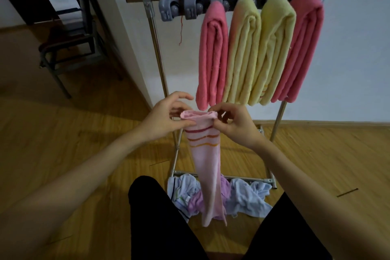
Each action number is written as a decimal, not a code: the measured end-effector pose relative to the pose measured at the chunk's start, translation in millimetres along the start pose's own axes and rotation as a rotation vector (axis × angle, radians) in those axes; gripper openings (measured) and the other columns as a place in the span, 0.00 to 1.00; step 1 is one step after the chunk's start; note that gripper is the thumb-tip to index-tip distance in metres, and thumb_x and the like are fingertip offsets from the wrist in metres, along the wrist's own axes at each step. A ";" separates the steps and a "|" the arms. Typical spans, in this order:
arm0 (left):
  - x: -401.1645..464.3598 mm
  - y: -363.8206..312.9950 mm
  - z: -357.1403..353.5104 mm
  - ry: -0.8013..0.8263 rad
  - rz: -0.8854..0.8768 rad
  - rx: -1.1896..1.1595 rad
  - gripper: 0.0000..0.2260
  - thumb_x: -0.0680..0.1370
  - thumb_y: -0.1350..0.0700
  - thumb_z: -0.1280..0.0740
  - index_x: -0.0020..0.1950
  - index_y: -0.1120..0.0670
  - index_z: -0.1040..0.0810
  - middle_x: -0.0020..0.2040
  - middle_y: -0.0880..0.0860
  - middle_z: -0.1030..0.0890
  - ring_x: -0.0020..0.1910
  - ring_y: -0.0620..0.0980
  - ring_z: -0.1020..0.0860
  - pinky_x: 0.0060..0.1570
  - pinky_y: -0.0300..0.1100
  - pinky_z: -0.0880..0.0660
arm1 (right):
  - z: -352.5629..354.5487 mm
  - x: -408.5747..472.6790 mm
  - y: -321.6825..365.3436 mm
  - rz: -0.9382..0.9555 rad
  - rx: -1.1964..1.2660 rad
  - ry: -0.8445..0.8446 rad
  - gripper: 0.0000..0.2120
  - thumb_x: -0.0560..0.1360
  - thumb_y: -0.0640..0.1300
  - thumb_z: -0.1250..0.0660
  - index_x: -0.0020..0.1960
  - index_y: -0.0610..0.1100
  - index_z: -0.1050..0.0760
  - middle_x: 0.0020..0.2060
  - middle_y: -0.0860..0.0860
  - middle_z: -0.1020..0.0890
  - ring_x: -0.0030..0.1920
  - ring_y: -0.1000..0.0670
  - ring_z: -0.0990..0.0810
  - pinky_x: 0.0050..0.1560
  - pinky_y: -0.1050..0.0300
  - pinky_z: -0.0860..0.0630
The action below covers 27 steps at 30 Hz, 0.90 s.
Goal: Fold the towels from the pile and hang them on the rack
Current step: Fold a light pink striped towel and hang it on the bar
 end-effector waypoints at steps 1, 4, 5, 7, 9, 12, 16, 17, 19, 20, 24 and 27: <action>2.8 -0.7 -1.7 0.007 0.002 -0.029 0.19 0.69 0.61 0.25 0.59 0.55 0.24 0.47 0.51 0.18 0.48 0.43 0.18 0.50 0.35 0.22 | 1.8 0.4 -2.1 -0.012 -0.003 -0.003 0.07 0.70 0.35 0.34 0.47 0.40 0.20 0.37 0.50 0.19 0.35 0.58 0.25 0.36 0.63 0.27; 11.6 -12.5 -5.4 -0.023 -0.068 0.019 0.09 0.70 0.61 0.25 0.48 0.54 0.19 0.42 0.49 0.17 0.41 0.43 0.19 0.43 0.34 0.22 | 9.9 0.8 -6.5 -0.043 -0.027 -0.012 0.13 0.68 0.45 0.38 0.48 0.43 0.20 0.38 0.47 0.18 0.37 0.56 0.24 0.37 0.59 0.26; 14.1 -17.7 -7.1 -0.043 -0.091 0.035 0.07 0.71 0.60 0.25 0.47 0.55 0.18 0.41 0.50 0.17 0.41 0.44 0.19 0.42 0.36 0.22 | 13.5 0.9 -4.5 -0.041 -0.047 -0.013 0.14 0.67 0.46 0.39 0.49 0.44 0.20 0.38 0.47 0.18 0.37 0.56 0.24 0.37 0.59 0.26; 18.9 -28.6 -11.5 -0.074 -0.131 0.069 0.06 0.71 0.59 0.26 0.48 0.56 0.17 0.42 0.53 0.17 0.42 0.47 0.19 0.43 0.42 0.21 | 20.5 1.6 2.0 -0.025 -0.086 0.003 0.16 0.65 0.47 0.40 0.49 0.47 0.21 0.37 0.50 0.19 0.36 0.56 0.24 0.36 0.61 0.27; 24.0 -36.8 -16.0 -0.084 -0.143 0.092 0.07 0.72 0.59 0.26 0.48 0.56 0.17 0.42 0.52 0.17 0.42 0.47 0.19 0.44 0.45 0.20 | 25.0 2.6 11.0 0.009 -0.121 0.039 0.14 0.64 0.47 0.39 0.48 0.48 0.23 0.36 0.58 0.22 0.35 0.59 0.25 0.35 0.68 0.31; 29.6 -45.2 -16.8 -0.108 -0.156 0.093 0.07 0.72 0.58 0.26 0.48 0.57 0.16 0.41 0.51 0.16 0.42 0.47 0.19 0.45 0.47 0.20 | 29.0 5.1 13.3 0.025 -0.202 0.091 0.14 0.63 0.47 0.37 0.45 0.41 0.22 0.33 0.55 0.24 0.33 0.58 0.28 0.33 0.67 0.35; 27.2 -51.4 -9.8 -0.172 -0.168 0.030 0.05 0.72 0.60 0.26 0.47 0.55 0.17 0.41 0.49 0.17 0.41 0.44 0.19 0.44 0.40 0.20 | 35.1 9.7 9.4 0.002 -0.190 0.142 0.05 0.71 0.38 0.31 0.41 0.35 0.23 0.29 0.51 0.27 0.29 0.58 0.32 0.31 0.65 0.36; 24.8 -51.5 -7.3 -0.189 -0.165 -0.013 0.06 0.72 0.60 0.26 0.47 0.56 0.17 0.41 0.49 0.17 0.41 0.43 0.19 0.44 0.38 0.20 | 36.5 11.1 9.3 -0.006 -0.171 0.152 0.04 0.73 0.36 0.31 0.42 0.34 0.22 0.29 0.52 0.27 0.29 0.59 0.32 0.32 0.66 0.36; 19.4 -47.1 -3.8 -0.191 -0.153 -0.125 0.08 0.71 0.62 0.25 0.48 0.58 0.18 0.43 0.52 0.17 0.42 0.46 0.19 0.44 0.37 0.21 | 35.0 14.1 8.1 -0.020 -0.119 0.172 0.03 0.74 0.34 0.32 0.42 0.35 0.22 0.30 0.54 0.26 0.30 0.60 0.31 0.33 0.66 0.35; 16.3 -41.0 -4.3 -0.172 -0.138 -0.168 0.11 0.69 0.62 0.25 0.50 0.58 0.19 0.45 0.54 0.17 0.44 0.48 0.19 0.45 0.38 0.20 | 32.3 15.4 8.2 -0.022 -0.093 0.178 0.03 0.74 0.34 0.32 0.42 0.36 0.22 0.30 0.54 0.26 0.30 0.60 0.31 0.32 0.65 0.35; -3.0 23.5 -25.6 -0.063 0.053 -0.315 0.24 0.62 0.69 0.22 0.55 0.56 0.22 0.49 0.53 0.18 0.46 0.45 0.19 0.46 0.37 0.22 | 17.6 21.2 12.0 -0.030 0.008 0.192 0.05 0.74 0.32 0.33 0.44 0.39 0.20 0.31 0.52 0.25 0.33 0.56 0.30 0.33 0.61 0.33; -24.0 87.1 -62.3 -0.015 0.248 -0.355 0.21 0.63 0.70 0.22 0.53 0.58 0.21 0.46 0.51 0.17 0.43 0.42 0.19 0.46 0.38 0.23 | 14.1 27.0 18.1 -0.022 0.037 0.173 0.13 0.74 0.32 0.33 0.42 0.50 0.21 0.30 0.56 0.24 0.33 0.57 0.29 0.33 0.62 0.32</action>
Point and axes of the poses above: each hand's wrist, its own x-axis towards the middle knuckle, its own z-axis out of the back of the hand, y = z × x, the point moved 9 cm from there along x, towards the middle knuckle
